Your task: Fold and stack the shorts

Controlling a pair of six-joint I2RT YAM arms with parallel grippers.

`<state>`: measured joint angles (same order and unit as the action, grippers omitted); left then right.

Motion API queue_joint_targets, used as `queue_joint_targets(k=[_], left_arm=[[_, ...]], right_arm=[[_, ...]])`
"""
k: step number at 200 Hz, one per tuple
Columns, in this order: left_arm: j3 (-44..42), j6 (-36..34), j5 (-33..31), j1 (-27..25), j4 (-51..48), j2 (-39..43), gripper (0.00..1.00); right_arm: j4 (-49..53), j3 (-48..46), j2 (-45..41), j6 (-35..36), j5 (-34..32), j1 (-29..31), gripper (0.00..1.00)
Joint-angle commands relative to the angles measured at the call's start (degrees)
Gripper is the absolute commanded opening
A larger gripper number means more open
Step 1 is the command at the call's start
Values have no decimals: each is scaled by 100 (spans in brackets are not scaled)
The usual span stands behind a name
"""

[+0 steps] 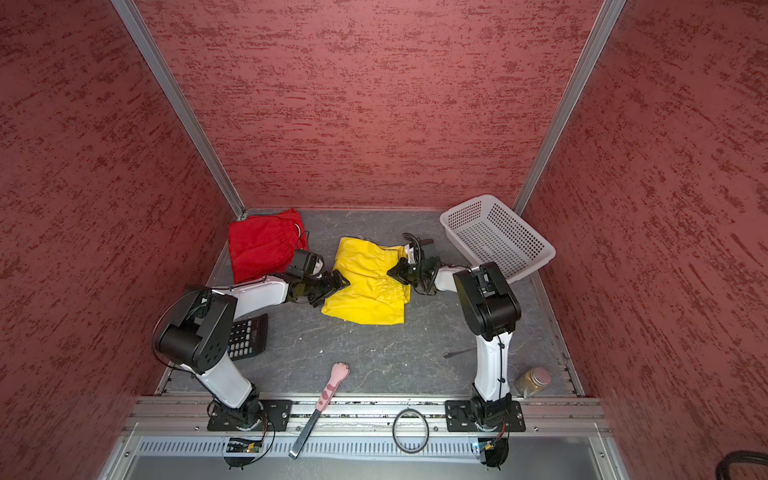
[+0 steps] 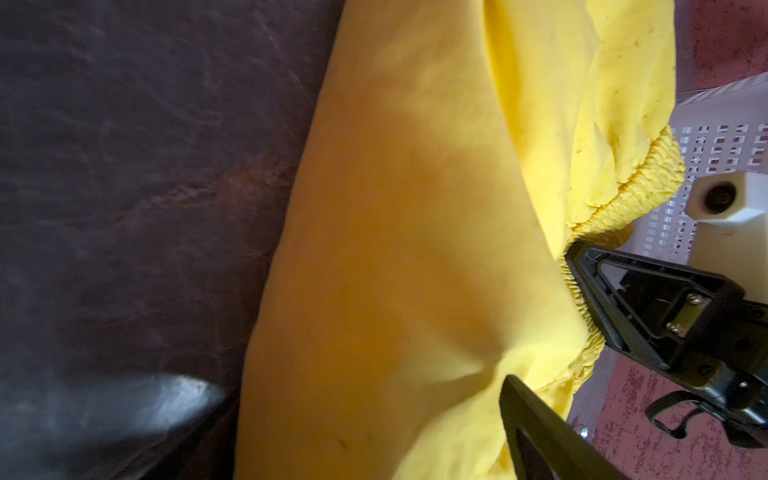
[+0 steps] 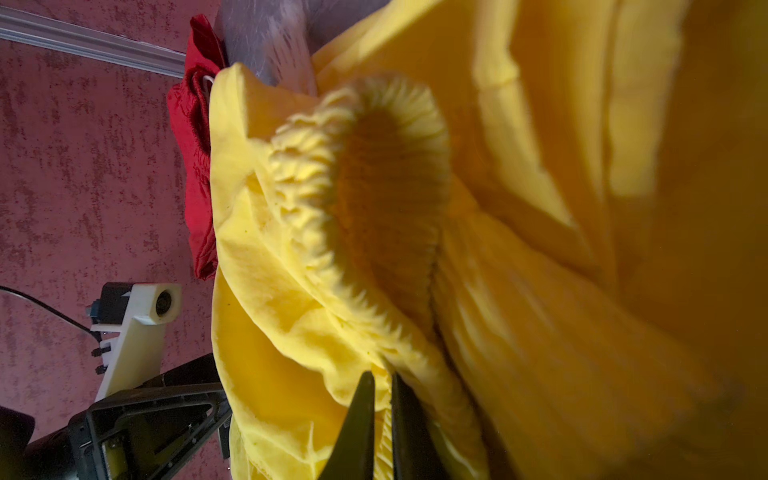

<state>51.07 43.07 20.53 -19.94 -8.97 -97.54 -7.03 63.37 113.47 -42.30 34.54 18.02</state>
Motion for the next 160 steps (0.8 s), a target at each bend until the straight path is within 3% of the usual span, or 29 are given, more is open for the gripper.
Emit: queue_joint_targets(k=[1, 62, 78, 92, 103, 117, 126, 160], left_arm=[[66, 39, -119, -40, 126, -113, 90], [214, -163, -300, -23, -121, -166, 91], [382, -264, -239, -14, -214, -326, 85], [494, -316, -216, -19, -195, -477, 67], [574, -330, -217, -9, -149, -587, 31], [793, -380, -283, 38, -246, -712, 7], [990, -446, -303, 81, -361, -791, 0], [2347, -976, -718, 287, -1402, -1057, 0]], right_arm=[[530, 301, -733, 398, -470, -51, 15], [76, -193, -1377, 163, -508, -77, 21], [86, -291, -1445, 192, -518, -81, 22], [63, -399, -1537, 238, -555, -86, 22], [-7, -489, -1600, 235, -553, -95, 20], [-1, -543, -1648, 257, -549, -124, 19], [-16, -576, -1661, 255, -545, -143, 18], [-124, -738, -1716, 241, -519, -220, 17]])
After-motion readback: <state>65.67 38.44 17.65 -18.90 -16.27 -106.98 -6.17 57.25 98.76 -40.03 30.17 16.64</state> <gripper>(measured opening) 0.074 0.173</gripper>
